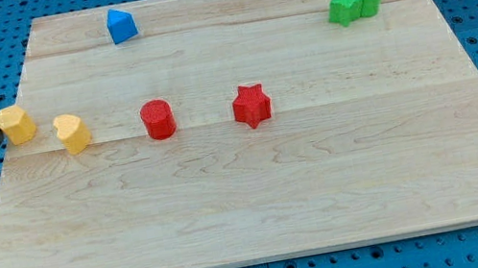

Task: Slide blue triangle diagonally top right to the red circle

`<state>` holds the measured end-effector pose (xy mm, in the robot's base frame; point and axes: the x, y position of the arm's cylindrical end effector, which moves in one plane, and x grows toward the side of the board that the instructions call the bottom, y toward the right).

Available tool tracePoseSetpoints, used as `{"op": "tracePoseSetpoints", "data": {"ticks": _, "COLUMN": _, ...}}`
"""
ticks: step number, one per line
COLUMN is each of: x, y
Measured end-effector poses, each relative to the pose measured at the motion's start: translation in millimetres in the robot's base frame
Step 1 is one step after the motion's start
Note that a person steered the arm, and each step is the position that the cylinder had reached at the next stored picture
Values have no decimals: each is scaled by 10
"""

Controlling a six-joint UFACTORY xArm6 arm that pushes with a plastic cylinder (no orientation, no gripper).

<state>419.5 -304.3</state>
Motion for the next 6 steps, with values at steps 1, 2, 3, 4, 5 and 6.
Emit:
{"op": "tracePoseSetpoints", "data": {"ticks": 1, "x": -70, "y": -5}}
{"op": "tracePoseSetpoints", "data": {"ticks": 2, "x": -441, "y": 27}}
{"op": "tracePoseSetpoints", "data": {"ticks": 3, "x": -817, "y": 57}}
{"op": "tracePoseSetpoints", "data": {"ticks": 4, "x": -726, "y": 456}}
{"op": "tracePoseSetpoints", "data": {"ticks": 5, "x": -371, "y": 459}}
{"op": "tracePoseSetpoints", "data": {"ticks": 6, "x": -273, "y": 444}}
